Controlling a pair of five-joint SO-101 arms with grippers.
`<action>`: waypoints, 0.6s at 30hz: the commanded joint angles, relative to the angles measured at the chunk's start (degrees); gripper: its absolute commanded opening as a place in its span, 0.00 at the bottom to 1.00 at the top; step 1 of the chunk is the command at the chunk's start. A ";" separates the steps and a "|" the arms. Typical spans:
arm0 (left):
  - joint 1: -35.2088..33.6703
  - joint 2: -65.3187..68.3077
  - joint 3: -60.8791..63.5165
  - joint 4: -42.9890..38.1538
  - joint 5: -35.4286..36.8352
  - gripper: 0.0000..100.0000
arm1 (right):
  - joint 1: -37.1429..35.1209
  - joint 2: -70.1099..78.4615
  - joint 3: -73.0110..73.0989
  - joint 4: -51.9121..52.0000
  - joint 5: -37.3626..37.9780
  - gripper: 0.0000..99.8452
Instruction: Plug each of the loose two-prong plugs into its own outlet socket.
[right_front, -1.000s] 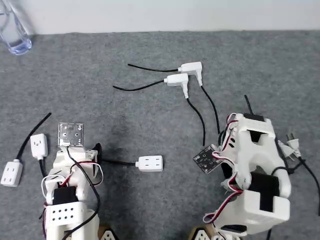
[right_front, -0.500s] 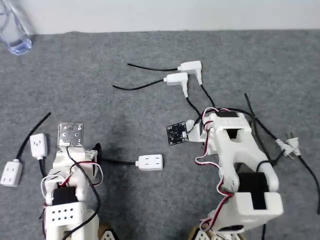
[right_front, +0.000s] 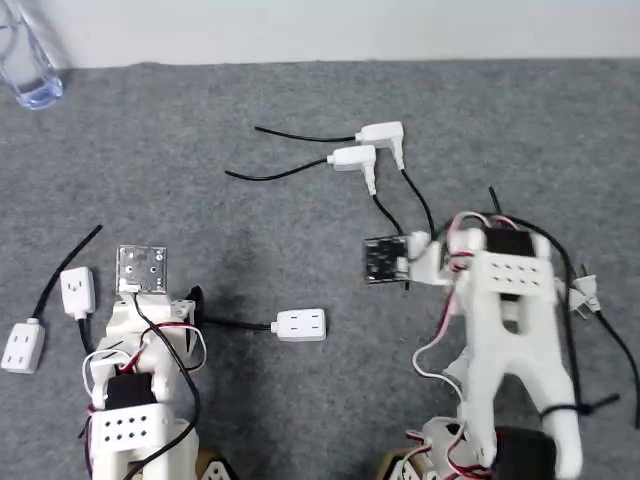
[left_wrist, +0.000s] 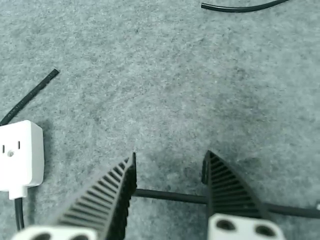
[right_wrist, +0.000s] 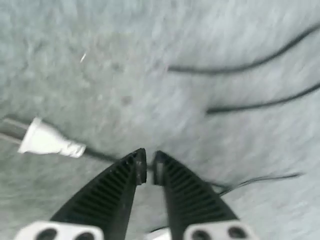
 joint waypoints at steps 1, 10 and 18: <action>0.26 -0.62 -1.01 -1.67 -0.62 0.20 | 7.60 -2.68 3.60 -6.20 2.29 0.18; 0.26 -0.62 -0.92 -1.67 -0.62 0.20 | 13.41 -3.21 14.15 -18.86 -11.78 0.23; 0.18 -0.62 -0.57 -1.67 -0.62 0.20 | 15.16 -3.21 13.71 -17.45 -36.31 0.23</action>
